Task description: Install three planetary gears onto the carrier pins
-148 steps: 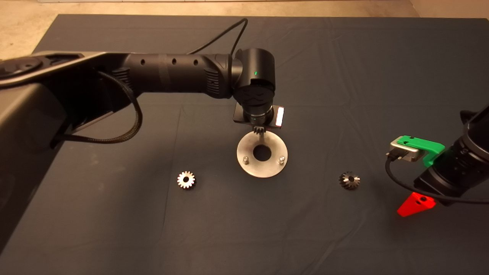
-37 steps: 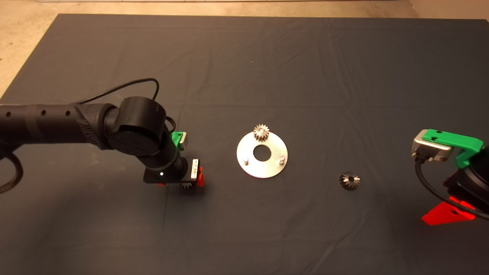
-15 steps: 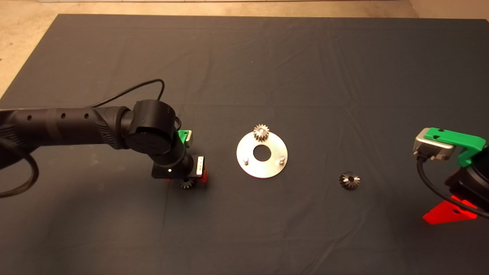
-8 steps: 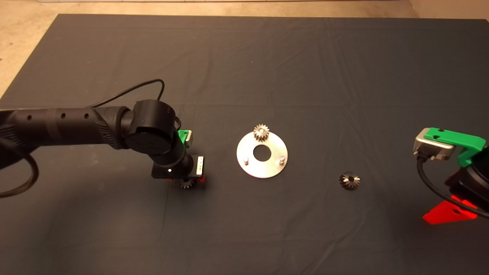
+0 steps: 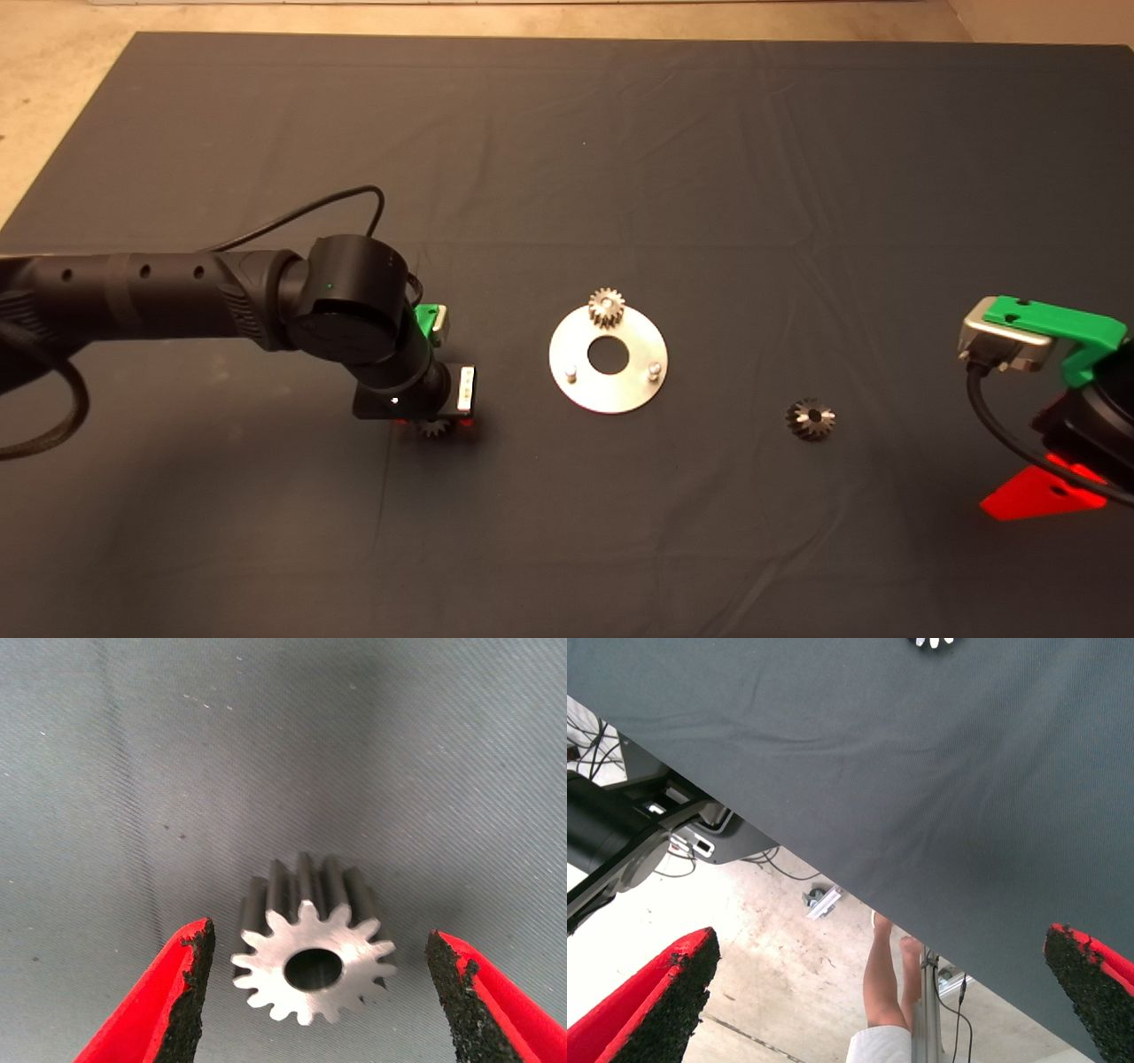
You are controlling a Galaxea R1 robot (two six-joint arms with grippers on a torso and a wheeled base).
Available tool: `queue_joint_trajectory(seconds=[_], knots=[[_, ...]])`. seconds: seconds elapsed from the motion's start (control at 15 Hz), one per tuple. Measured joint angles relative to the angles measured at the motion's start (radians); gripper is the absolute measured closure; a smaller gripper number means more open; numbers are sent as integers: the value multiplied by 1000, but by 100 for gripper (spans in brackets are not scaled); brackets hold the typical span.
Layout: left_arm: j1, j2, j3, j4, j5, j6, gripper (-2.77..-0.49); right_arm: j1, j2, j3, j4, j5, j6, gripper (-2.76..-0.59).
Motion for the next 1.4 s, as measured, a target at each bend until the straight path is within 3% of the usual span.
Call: queue_joint_trajectory(seconds=[0.6,0.93,1.4], knots=[[0,-5,5,0,0,-4,-122,0,0,0,0,0,0,-273],[0,-5,5,0,0,-4,-122,0,-3,0,0,0,0,-273],[18,-5,5,0,5,-4,-100,0,-6,1,0,0,0,-273]])
